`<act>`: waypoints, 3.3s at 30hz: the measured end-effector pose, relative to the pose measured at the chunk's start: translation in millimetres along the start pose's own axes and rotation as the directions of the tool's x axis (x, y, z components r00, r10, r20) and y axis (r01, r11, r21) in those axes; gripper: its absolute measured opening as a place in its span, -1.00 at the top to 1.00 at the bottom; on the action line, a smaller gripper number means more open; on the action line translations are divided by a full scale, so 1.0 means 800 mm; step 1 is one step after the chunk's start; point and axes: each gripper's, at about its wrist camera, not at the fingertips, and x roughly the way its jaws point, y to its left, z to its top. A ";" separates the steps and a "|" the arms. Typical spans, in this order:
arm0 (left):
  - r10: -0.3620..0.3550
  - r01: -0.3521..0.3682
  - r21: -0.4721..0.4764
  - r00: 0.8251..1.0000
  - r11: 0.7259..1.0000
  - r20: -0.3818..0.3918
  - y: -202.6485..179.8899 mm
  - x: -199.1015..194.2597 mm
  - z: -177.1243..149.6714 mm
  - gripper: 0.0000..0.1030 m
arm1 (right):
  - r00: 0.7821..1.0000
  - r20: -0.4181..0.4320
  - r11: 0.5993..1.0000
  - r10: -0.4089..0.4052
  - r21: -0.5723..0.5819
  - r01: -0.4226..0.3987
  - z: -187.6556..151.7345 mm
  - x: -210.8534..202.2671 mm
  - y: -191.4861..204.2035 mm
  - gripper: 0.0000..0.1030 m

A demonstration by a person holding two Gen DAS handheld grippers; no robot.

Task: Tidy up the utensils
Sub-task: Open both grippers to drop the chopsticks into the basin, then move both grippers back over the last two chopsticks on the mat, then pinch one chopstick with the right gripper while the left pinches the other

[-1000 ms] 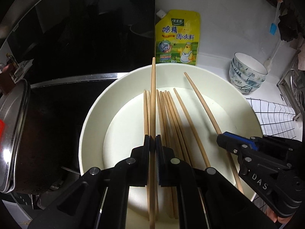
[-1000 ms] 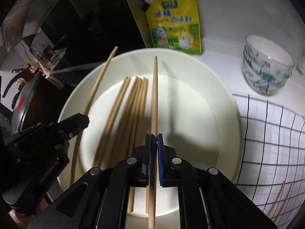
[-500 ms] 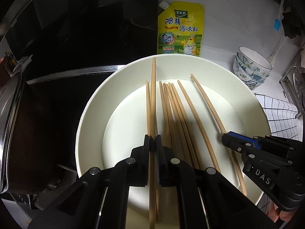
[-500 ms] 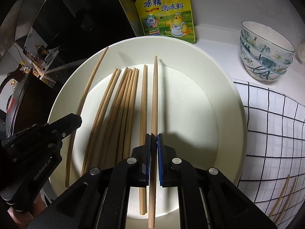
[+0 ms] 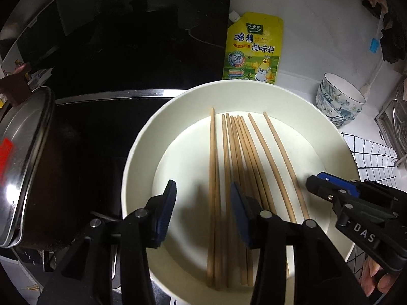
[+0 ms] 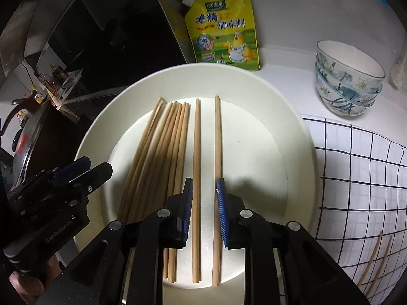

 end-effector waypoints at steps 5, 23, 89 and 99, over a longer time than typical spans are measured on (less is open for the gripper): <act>-0.002 0.002 0.001 1.000 1.000 0.005 0.001 -0.011 -0.005 0.04 | 1.000 0.005 1.000 0.001 0.009 -0.001 -0.007 -0.010 -0.002 0.63; -0.068 0.065 0.072 0.997 0.995 0.031 -0.053 -0.055 -0.030 -0.21 | 0.993 0.098 0.993 -0.058 0.107 0.047 -0.071 -0.094 -0.049 0.52; -0.122 0.146 0.269 0.987 0.952 -0.107 -0.321 -0.052 -0.157 -0.51 | 0.980 -0.020 0.945 -0.200 0.262 0.198 -0.272 -0.144 -0.270 0.44; -0.114 0.145 0.256 0.985 0.956 -0.129 -0.331 -0.038 -0.171 -0.51 | 0.962 -0.011 0.948 -0.273 0.167 0.271 -0.277 -0.131 -0.258 0.63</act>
